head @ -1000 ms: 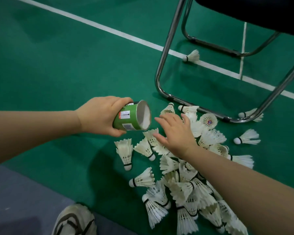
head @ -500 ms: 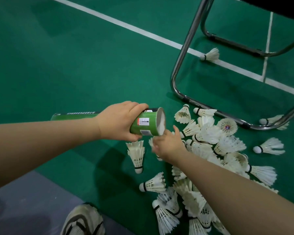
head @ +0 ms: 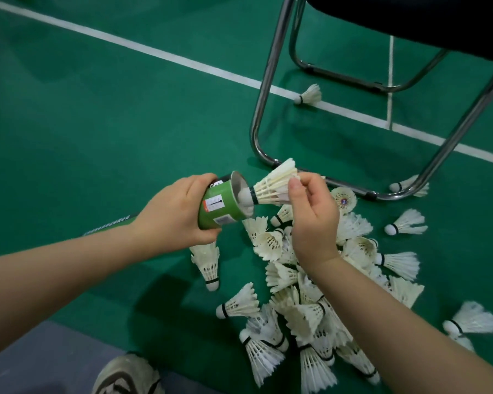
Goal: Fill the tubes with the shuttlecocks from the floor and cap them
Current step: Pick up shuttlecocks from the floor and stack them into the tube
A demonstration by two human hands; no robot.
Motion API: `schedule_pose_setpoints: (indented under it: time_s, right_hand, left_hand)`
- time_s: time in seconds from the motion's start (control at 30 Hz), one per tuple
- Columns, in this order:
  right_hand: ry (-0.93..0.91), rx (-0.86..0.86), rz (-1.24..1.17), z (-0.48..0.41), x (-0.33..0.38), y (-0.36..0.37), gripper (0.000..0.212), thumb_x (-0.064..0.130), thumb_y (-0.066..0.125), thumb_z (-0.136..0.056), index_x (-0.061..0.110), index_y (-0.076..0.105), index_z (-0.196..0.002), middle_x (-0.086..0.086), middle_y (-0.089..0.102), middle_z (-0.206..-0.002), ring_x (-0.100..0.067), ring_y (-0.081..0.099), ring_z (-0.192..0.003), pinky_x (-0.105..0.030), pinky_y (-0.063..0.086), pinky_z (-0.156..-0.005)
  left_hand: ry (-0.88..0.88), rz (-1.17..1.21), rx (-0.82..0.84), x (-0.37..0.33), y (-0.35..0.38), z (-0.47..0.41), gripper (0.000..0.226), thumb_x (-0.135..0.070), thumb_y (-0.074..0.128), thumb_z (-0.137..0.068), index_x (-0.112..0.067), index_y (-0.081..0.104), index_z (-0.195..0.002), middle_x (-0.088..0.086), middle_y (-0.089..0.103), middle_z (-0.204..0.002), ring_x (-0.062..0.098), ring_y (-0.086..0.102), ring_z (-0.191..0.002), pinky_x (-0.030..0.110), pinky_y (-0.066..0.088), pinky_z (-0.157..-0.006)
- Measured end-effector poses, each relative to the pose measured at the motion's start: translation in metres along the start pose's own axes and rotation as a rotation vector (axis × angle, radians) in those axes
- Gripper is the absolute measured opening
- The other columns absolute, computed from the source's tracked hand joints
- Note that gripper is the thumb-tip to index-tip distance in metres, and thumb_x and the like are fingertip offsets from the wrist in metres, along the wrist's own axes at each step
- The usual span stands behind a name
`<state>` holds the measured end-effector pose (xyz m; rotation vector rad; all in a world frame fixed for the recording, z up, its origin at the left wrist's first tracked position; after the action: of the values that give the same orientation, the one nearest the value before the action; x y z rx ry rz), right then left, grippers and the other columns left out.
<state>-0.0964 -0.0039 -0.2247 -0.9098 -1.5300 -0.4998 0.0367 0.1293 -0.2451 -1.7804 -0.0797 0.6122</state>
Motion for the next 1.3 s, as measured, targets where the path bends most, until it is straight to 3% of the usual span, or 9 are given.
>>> schedule_pose_setpoints:
  time_s: [0.23,0.4,0.53,0.6,0.67,0.8,0.9,1.07,1.3]
  right_hand:
    - [0.028,0.21,0.072,0.028,0.012,0.021,0.02,0.03,0.043,-0.089,0.022,0.06,-0.081,0.007,0.056,-0.065,-0.009,0.047,-0.06,-0.034,0.039,-0.056]
    - [0.141,0.479,0.073,0.04,0.013,0.038,0.04,0.047,0.051,-0.078,0.011,0.064,-0.092,-0.015,0.065,-0.087,-0.038,0.057,-0.084,-0.054,0.048,-0.076]
    - [0.377,0.859,0.049,0.053,0.01,0.059,0.023,0.017,0.061,-0.063,0.016,0.062,-0.086,-0.005,0.06,-0.084,-0.011,0.056,-0.072,-0.017,0.048,-0.066]
    - [0.459,0.991,0.139,0.059,0.006,0.063,0.024,0.006,0.061,-0.069,0.015,0.059,-0.091,-0.003,0.056,-0.087,-0.008,0.051,-0.072,-0.012,0.042,-0.059]
    - [0.48,0.96,0.169,0.057,0.002,0.067,0.023,0.007,0.064,-0.073,0.017,0.059,-0.093,0.002,0.056,-0.084,-0.007,0.052,-0.074,-0.014,0.043,-0.065]
    - [0.364,0.432,-0.054,0.022,0.004,0.054,0.013,0.014,0.053,-0.09,0.015,0.065,-0.094,0.002,0.064,-0.088,-0.012,0.06,-0.085,-0.025,0.048,-0.079]
    - [0.337,0.225,0.116,0.003,-0.019,0.036,0.019,0.024,0.047,-0.094,0.022,0.065,-0.092,0.009,0.065,-0.084,-0.008,0.059,-0.086,-0.028,0.046,-0.077]
    - [0.425,0.243,0.388,-0.013,-0.089,0.025,0.022,0.022,0.045,-0.095,0.023,0.057,-0.114,0.005,0.061,-0.106,-0.015,0.058,-0.096,-0.029,0.047,-0.079]
    - [0.362,0.589,0.936,-0.016,-0.156,0.045,0.056,0.027,0.051,-0.088,0.022,0.033,-0.141,-0.004,0.038,-0.143,-0.025,0.035,-0.129,-0.039,0.029,-0.108]
  left_hand:
    - [0.041,0.035,-0.026,-0.025,-0.005,0.002,0.077,-0.034,0.076,-0.062,-0.009,0.043,-0.128,0.007,0.058,-0.11,0.024,0.055,-0.094,0.031,0.044,-0.078]
    - [0.182,-0.055,-0.025,-0.034,-0.011,0.004,0.075,-0.037,0.072,-0.058,-0.005,0.043,-0.12,0.013,0.062,-0.101,0.03,0.061,-0.082,0.035,0.051,-0.071]
    - [0.29,-0.101,0.014,-0.044,-0.003,0.015,0.085,-0.042,0.078,-0.053,-0.004,0.04,-0.119,0.016,0.063,-0.101,0.031,0.063,-0.082,0.035,0.053,-0.07]
    - [0.297,-0.118,0.036,-0.045,0.002,0.021,0.09,-0.04,0.082,-0.048,-0.004,0.041,-0.119,0.016,0.063,-0.101,0.031,0.063,-0.082,0.035,0.054,-0.07]
    - [0.265,-0.128,0.04,-0.039,0.004,0.022,0.089,-0.04,0.081,-0.048,-0.004,0.041,-0.119,0.015,0.063,-0.102,0.03,0.063,-0.083,0.035,0.053,-0.071]
    - [0.106,-0.11,0.033,-0.014,-0.004,0.014,0.082,-0.038,0.076,-0.058,-0.004,0.041,-0.124,0.016,0.06,-0.107,0.032,0.06,-0.089,0.038,0.05,-0.079]
    - [-0.018,-0.094,0.024,0.007,-0.01,0.012,0.083,-0.036,0.077,-0.061,-0.003,0.042,-0.129,0.014,0.057,-0.113,0.029,0.055,-0.096,0.039,0.047,-0.085]
    - [-0.063,-0.103,0.041,0.025,-0.002,0.014,0.081,-0.035,0.079,-0.061,-0.001,0.044,-0.127,0.015,0.058,-0.111,0.03,0.056,-0.092,0.037,0.047,-0.08]
    - [-0.058,-0.12,0.054,0.034,0.013,0.007,0.084,-0.041,0.081,-0.059,-0.003,0.045,-0.125,0.014,0.059,-0.109,0.03,0.058,-0.09,0.04,0.048,-0.08]
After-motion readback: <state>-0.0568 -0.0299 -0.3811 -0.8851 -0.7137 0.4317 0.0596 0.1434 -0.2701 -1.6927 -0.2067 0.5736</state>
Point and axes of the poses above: each hand's wrist, its own z-axis away from the middle knuckle, its own y-axis out of the palm, x = y × z, the point moved 7 cm from there along -z, towards the middle knuckle
